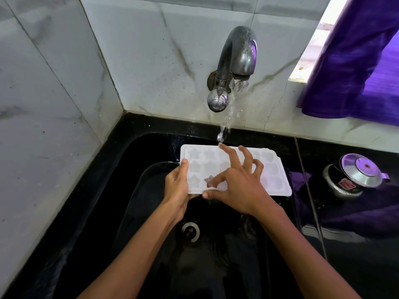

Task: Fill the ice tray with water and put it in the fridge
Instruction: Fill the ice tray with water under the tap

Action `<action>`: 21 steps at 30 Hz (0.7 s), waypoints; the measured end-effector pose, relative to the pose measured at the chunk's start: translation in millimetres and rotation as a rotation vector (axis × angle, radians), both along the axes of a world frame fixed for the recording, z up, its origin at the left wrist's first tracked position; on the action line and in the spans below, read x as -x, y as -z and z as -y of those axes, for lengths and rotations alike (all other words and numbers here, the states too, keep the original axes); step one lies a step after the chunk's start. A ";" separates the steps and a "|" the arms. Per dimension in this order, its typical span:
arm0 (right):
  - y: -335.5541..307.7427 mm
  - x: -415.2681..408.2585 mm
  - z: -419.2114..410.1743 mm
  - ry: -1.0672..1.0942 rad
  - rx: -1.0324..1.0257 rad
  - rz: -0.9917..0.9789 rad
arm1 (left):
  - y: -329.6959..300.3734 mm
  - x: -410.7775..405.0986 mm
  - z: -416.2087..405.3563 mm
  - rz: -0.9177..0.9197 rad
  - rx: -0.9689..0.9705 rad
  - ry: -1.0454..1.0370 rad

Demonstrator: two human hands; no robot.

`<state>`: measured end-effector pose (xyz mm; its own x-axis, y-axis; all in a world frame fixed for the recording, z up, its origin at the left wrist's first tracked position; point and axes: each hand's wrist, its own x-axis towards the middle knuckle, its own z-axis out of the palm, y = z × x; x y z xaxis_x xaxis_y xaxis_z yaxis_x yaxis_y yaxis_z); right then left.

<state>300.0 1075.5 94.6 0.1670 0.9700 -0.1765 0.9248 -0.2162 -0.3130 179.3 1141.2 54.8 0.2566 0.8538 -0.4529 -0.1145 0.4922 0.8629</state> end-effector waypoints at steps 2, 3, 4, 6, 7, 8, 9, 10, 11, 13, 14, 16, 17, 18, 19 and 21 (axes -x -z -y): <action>-0.8 -0.6 -0.7 0.013 -0.013 -0.007 | 1.2 0.9 1.8 -0.005 0.002 0.011; -1.1 -1.1 -1.1 0.033 -0.035 -0.016 | 1.6 1.3 2.7 -0.003 0.003 0.014; -1.6 -1.6 -1.5 0.053 -0.057 -0.020 | 2.0 1.6 3.4 0.001 0.003 0.015; -1.9 -2.0 -1.6 0.058 -0.062 0.000 | 2.1 1.8 4.0 0.008 0.004 0.013; -1.8 -2.1 -1.2 0.040 -0.041 0.014 | 2.0 1.7 3.9 0.010 0.006 0.011; -1.6 -2.2 -0.7 0.018 -0.011 0.025 | 2.0 1.3 3.6 0.010 0.009 0.009; -1.8 -2.1 -0.4 -0.001 0.018 0.033 | 1.8 0.8 3.2 0.009 0.014 0.008; -2.0 -2.2 -0.1 -0.010 0.036 0.037 | 1.7 0.3 2.9 0.009 0.019 0.006; -2.4 -2.4 0.0 -0.011 0.038 0.038 | 1.2 0.0 2.9 0.008 0.021 0.005; -3.1 -3.6 0.0 0.014 -0.004 0.025 | 0.6 -0.7 3.7 0.007 0.018 0.004; -3.7 -4.5 0.2 0.034 -0.033 0.012 | 0.3 -1.2 4.3 0.010 0.018 0.003; -5.4 -7.4 0.0 0.055 -0.053 -0.017 | -0.9 -2.0 4.9 0.012 0.019 0.000; -7.0 -8.8 -0.9 0.056 -0.041 -0.032 | -1.9 -2.7 4.9 0.015 0.020 0.000; -9.0 -10.1 -2.7 0.059 -0.028 -0.047 | -2.9 -3.8 4.5 0.019 0.024 0.002; -11.9 -11.4 -5.6 0.068 -0.026 -0.066 | -3.9 -5.1 4.1 0.025 0.031 0.006; -17.8 -14.1 -14.4 0.103 -0.075 -0.109 | -5.5 -7.1 3.6 0.034 0.040 0.013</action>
